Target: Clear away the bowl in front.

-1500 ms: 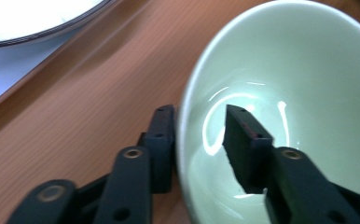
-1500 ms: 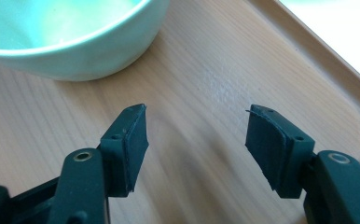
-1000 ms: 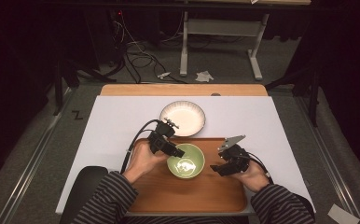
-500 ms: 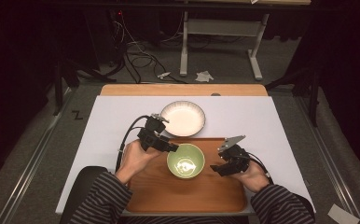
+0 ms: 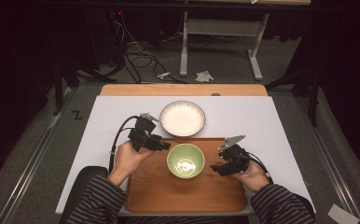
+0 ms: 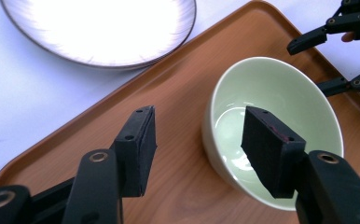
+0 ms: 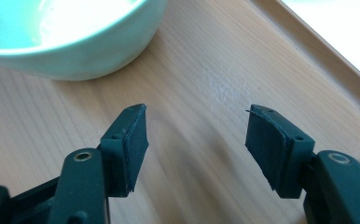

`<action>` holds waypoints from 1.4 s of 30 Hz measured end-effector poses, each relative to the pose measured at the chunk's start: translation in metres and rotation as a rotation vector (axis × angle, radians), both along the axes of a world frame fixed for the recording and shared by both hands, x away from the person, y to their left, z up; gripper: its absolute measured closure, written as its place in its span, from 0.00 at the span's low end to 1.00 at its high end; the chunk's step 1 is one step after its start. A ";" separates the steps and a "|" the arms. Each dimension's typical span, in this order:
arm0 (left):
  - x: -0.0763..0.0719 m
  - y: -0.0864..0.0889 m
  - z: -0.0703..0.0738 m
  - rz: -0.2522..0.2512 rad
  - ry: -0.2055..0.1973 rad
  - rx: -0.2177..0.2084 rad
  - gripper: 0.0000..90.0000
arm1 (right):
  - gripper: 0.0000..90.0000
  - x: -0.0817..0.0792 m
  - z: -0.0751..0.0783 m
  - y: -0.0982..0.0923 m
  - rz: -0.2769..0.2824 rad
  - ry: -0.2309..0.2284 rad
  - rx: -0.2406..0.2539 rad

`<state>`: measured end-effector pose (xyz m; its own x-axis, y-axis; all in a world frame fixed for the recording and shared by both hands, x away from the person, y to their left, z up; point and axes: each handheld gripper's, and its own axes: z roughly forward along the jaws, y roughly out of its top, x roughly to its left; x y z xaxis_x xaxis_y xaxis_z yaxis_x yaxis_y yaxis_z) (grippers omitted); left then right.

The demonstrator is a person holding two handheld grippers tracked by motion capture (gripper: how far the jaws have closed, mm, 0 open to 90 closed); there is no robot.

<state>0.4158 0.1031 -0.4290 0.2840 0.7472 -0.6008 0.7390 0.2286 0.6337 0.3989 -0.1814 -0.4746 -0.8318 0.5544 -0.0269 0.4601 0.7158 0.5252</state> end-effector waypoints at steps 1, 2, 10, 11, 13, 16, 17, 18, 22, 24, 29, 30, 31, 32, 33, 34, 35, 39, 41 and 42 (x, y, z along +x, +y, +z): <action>0.000 0.002 -0.001 0.006 -0.002 -0.004 0.50 | 0.45 0.000 0.000 0.000 -0.001 0.000 -0.003; 0.000 0.004 -0.002 0.011 0.002 -0.009 0.50 | 0.45 0.000 0.000 0.000 -0.002 -0.001 0.001; 0.002 0.016 -0.009 0.055 0.010 -0.010 0.50 | 0.45 0.000 0.000 0.000 -0.002 -0.004 0.004; 0.003 0.016 -0.010 0.066 0.011 -0.015 0.50 | 0.45 -0.001 0.000 0.000 -0.001 -0.003 0.000; 0.004 0.018 -0.013 0.074 0.013 -0.016 0.50 | 0.45 0.000 0.001 0.000 0.000 -0.005 0.001; 0.005 0.018 -0.016 0.081 0.013 -0.001 0.50 | 0.45 0.000 0.000 -0.001 -0.004 0.000 0.003; 0.005 0.018 -0.017 0.082 0.016 -0.002 0.50 | 0.45 0.000 0.001 -0.001 -0.001 -0.001 0.004; 0.005 0.018 -0.019 0.085 0.019 -0.004 0.50 | 0.45 0.000 0.001 -0.001 0.005 -0.005 0.006; 0.005 0.017 -0.024 0.087 0.025 0.016 0.50 | 0.45 -0.001 0.002 -0.001 0.002 -0.007 0.004; 0.005 0.016 -0.027 0.100 0.017 0.040 0.50 | 0.45 0.000 0.002 -0.001 0.002 -0.007 0.004; 0.005 0.015 -0.032 0.100 0.032 0.037 0.50 | 0.45 -0.001 0.002 -0.001 0.005 -0.009 0.001; 0.005 0.015 -0.034 0.099 0.037 0.042 0.50 | 0.45 -0.001 0.002 -0.001 0.005 -0.008 0.005; 0.005 0.014 -0.035 0.101 0.039 0.048 0.49 | 0.45 -0.001 0.002 -0.001 0.007 -0.008 0.006; 0.005 0.014 -0.037 0.101 0.039 0.062 0.49 | 0.45 -0.001 0.002 -0.001 0.005 -0.007 0.004; 0.005 0.013 -0.040 0.102 0.041 0.072 0.49 | 0.45 -0.001 0.002 -0.001 0.005 -0.007 0.007; 0.005 0.013 -0.042 0.104 0.047 0.072 0.49 | 0.45 -0.001 0.001 -0.001 0.006 -0.006 0.008; 0.005 0.012 -0.042 0.105 0.052 0.073 0.49 | 0.45 -0.001 0.002 -0.001 0.007 -0.006 0.005; 0.005 0.011 -0.045 0.101 0.054 0.086 0.49 | 0.45 -0.002 0.002 -0.001 0.012 -0.009 0.009; 0.005 0.011 -0.047 0.100 0.051 0.105 0.49 | 0.45 -0.002 0.002 0.000 0.011 -0.007 0.008; 0.005 0.011 -0.049 0.100 0.056 0.112 0.49 | 0.45 -0.002 0.002 0.000 0.013 -0.006 0.009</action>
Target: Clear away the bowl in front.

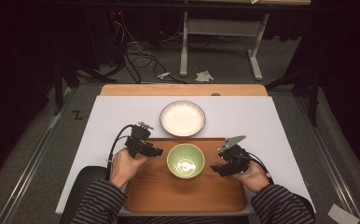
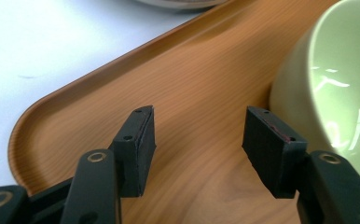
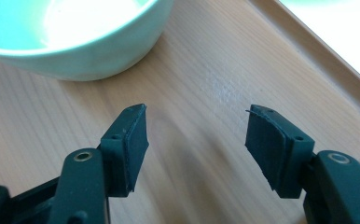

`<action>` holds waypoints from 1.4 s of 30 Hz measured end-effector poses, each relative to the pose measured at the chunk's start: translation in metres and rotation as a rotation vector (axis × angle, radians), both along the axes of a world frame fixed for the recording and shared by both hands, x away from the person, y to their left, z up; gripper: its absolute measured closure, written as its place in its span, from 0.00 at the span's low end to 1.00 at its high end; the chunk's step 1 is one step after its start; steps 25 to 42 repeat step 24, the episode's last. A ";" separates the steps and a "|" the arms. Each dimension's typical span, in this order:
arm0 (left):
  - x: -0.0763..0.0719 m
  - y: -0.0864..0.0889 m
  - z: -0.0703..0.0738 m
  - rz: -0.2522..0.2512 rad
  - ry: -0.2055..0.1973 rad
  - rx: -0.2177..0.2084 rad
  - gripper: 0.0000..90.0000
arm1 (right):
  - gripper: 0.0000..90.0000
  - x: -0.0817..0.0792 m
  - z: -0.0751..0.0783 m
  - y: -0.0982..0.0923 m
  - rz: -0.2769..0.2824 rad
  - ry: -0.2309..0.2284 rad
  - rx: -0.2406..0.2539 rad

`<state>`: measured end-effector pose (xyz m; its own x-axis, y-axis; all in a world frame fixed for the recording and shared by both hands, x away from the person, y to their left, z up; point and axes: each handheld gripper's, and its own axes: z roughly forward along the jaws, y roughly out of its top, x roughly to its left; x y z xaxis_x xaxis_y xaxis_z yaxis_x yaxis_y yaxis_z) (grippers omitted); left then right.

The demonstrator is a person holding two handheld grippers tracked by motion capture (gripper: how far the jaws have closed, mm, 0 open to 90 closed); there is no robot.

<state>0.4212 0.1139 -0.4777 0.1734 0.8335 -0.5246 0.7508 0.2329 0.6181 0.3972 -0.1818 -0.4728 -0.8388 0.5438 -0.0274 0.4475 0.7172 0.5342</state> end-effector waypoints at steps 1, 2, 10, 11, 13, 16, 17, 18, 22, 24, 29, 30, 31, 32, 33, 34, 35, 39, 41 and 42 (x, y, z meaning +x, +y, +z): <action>0.000 0.000 -0.001 -0.001 0.007 0.003 0.49 | 0.45 0.001 0.000 0.000 0.008 -0.003 -0.001; 0.001 0.000 -0.002 0.000 0.008 0.001 0.49 | 0.45 0.000 0.000 0.000 0.001 0.002 -0.001; 0.001 -0.001 -0.009 -0.009 0.029 0.034 0.49 | 0.45 0.001 0.000 0.000 0.001 0.003 -0.003; 0.001 -0.002 -0.010 -0.012 0.030 0.040 0.49 | 0.45 0.001 0.000 0.000 0.002 0.003 -0.002; 0.001 -0.002 -0.011 -0.018 0.036 0.044 0.49 | 0.45 0.000 0.000 0.000 -0.005 0.008 -0.001; 0.001 -0.004 -0.011 -0.022 0.041 0.043 0.49 | 0.45 0.001 0.000 -0.001 -0.008 0.006 0.000; 0.001 -0.004 -0.012 -0.025 0.042 0.044 0.49 | 0.45 0.001 0.000 -0.001 -0.006 0.008 -0.002; 0.001 -0.004 -0.012 -0.026 0.041 0.048 0.49 | 0.45 0.001 0.000 -0.001 -0.007 0.010 -0.002; 0.000 -0.004 -0.011 -0.027 0.040 0.045 0.49 | 0.45 0.001 0.000 -0.001 -0.005 0.007 -0.005; 0.000 -0.004 -0.011 -0.023 0.040 0.042 0.49 | 0.45 0.001 0.001 -0.001 -0.010 0.008 0.000; 0.000 -0.004 -0.011 -0.023 0.040 0.042 0.49 | 0.45 0.001 0.001 -0.001 -0.010 0.008 0.000; 0.000 -0.004 -0.011 -0.023 0.040 0.042 0.49 | 0.45 0.001 0.001 -0.001 -0.010 0.008 0.000; 0.000 -0.004 -0.011 -0.023 0.040 0.042 0.49 | 0.45 0.001 0.001 -0.001 -0.010 0.008 0.000; 0.000 -0.004 -0.011 -0.023 0.040 0.042 0.49 | 0.45 0.001 0.001 -0.001 -0.010 0.008 0.000; 0.000 -0.004 -0.011 -0.023 0.040 0.042 0.49 | 0.45 0.001 0.001 -0.001 -0.010 0.008 0.000; 0.000 -0.004 -0.011 -0.023 0.040 0.042 0.49 | 0.45 0.001 0.001 -0.001 -0.010 0.008 0.000; 0.000 -0.004 -0.011 -0.023 0.040 0.042 0.49 | 0.45 0.001 0.001 -0.001 -0.010 0.008 0.000; 0.000 -0.004 -0.011 -0.023 0.040 0.042 0.49 | 0.45 0.001 0.001 -0.001 -0.010 0.008 0.000; 0.000 -0.004 -0.011 -0.023 0.040 0.042 0.49 | 0.45 0.001 0.001 -0.001 -0.010 0.008 0.000; 0.000 -0.004 -0.011 -0.023 0.040 0.042 0.49 | 0.45 0.001 0.001 -0.001 -0.010 0.008 0.000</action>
